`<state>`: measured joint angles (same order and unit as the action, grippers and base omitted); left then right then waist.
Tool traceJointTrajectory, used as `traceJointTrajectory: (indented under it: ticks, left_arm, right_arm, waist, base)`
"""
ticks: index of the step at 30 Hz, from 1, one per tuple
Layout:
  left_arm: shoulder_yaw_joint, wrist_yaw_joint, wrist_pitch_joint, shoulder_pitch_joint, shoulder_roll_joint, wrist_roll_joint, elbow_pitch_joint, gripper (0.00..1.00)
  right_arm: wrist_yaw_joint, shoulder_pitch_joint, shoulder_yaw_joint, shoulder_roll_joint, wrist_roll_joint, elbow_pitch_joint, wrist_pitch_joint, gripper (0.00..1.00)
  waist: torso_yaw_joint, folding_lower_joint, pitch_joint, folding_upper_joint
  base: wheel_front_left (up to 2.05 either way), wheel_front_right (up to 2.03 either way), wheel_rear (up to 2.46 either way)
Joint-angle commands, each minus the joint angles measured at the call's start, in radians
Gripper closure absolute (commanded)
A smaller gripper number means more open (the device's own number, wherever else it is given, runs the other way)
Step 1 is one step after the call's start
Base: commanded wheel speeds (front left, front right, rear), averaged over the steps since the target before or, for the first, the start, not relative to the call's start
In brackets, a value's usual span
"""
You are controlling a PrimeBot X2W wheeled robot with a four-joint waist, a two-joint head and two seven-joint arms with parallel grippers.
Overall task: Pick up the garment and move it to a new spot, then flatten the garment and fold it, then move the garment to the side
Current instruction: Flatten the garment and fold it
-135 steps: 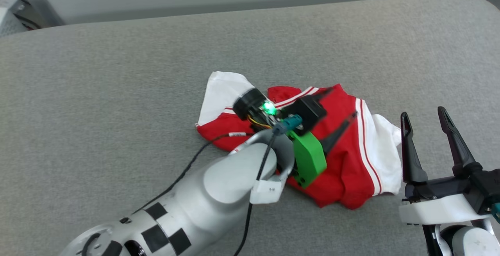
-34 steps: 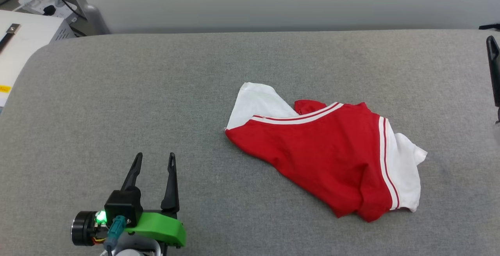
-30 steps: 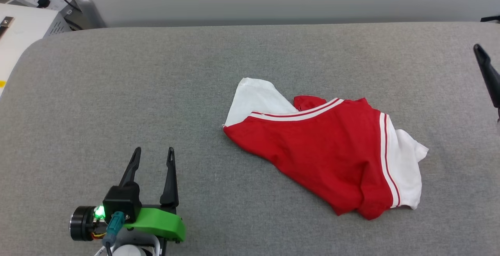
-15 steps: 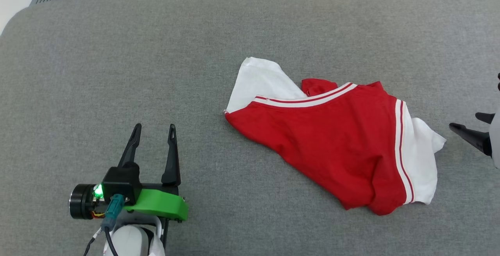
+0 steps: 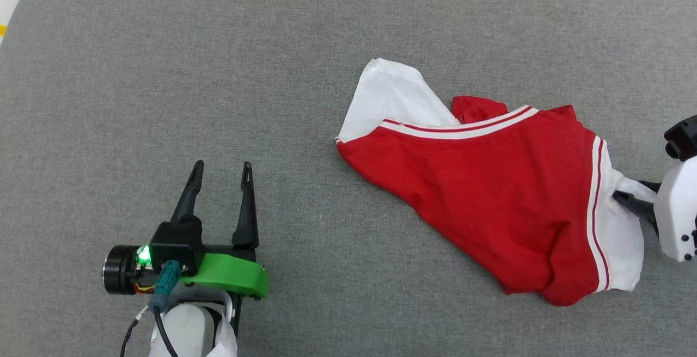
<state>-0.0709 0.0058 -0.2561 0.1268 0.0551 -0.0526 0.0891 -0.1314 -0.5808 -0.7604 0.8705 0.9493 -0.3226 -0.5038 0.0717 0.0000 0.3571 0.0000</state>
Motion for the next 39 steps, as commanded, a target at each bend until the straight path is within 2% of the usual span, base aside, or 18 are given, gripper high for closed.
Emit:
traceJointTrajectory:
  ticks: [1,2,5,10,14,19,26,27,28,33,39]
  left_arm:
    - [-0.001,0.008,-0.006,0.017,-0.005,-0.005,0.004,0.0]
    - [-0.002,0.009,-0.006,0.014,-0.005,-0.007,0.008,0.0]
    - [-0.003,0.012,-0.006,0.006,-0.005,-0.009,0.012,0.0]
    - [-0.004,0.016,-0.006,-0.013,-0.005,-0.012,0.015,0.0]
    - [-0.003,0.018,-0.006,-0.021,-0.005,-0.015,0.016,0.0]
    - [-0.006,0.015,-0.006,-0.02,-0.005,-0.012,0.02,0.0]
    - [-0.004,0.013,-0.006,-0.016,-0.005,-0.007,0.026,0.0]
    - [-0.001,0.014,-0.006,-0.019,-0.005,-0.007,0.027,0.0]
    - [0.001,0.014,-0.006,-0.024,-0.005,-0.006,0.029,0.0]
    - [0.017,0.012,-0.006,-0.04,-0.005,-0.003,0.033,0.0]
    - [0.039,-0.007,-0.006,-0.037,0.0,0.001,0.033,0.0]
  right_arm:
    - [0.001,0.004,-0.03,-0.028,0.0,-0.021,0.019,1.0]
    - [0.001,-0.027,-0.013,-0.002,0.005,-0.031,0.083,1.0]
    - [0.001,-0.043,0.016,0.03,0.015,-0.042,0.143,1.0]
    - [0.001,-0.009,0.059,0.086,0.041,-0.056,0.185,1.0]
    - [0.001,0.046,0.079,0.104,0.052,-0.082,0.189,1.0]
    - [0.001,0.106,0.1,0.077,0.067,-0.155,0.186,1.0]
    - [0.001,0.129,0.109,-0.01,0.041,-0.259,0.237,1.0]
    - [0.001,0.127,0.112,-0.017,0.036,-0.264,0.254,0.58]
    - [0.001,0.125,0.115,-0.023,0.027,-0.267,0.277,0.0]
    - [0.001,0.114,0.141,-0.023,-0.052,-0.243,0.442,0.0]
    - [0.001,0.136,0.232,-0.055,-0.161,-0.182,0.653,0.0]
  waist:
    - [-0.003,0.0,-0.013,0.0]
    - [-0.004,0.0,-0.029,0.0]
    - [-0.006,0.0,-0.049,0.0]
    - [-0.01,0.0,-0.073,0.0]
    - [-0.011,0.0,-0.083,0.0]
    - [-0.007,0.0,-0.083,0.0]
    - [0.001,0.0,-0.088,0.0]
    - [-0.001,0.0,-0.092,0.0]
    - [-0.003,0.0,-0.099,0.0]
    - [-0.022,0.0,-0.133,0.0]
    - [-0.05,0.0,-0.168,0.0]
  base:
    - [0.0,0.0,0.0]
    - [0.0,0.0,0.0]
    - [0.0,0.0,0.0]
    - [0.0,0.0,0.0]
    - [0.0,0.0,0.0]
    - [0.0,0.0,0.0]
    - [0.0,0.0,0.0]
    - [0.0,0.0,0.0]
    - [0.0,0.0,0.0]
    - [0.0,0.0,0.0]
    - [0.0,0.0,0.0]
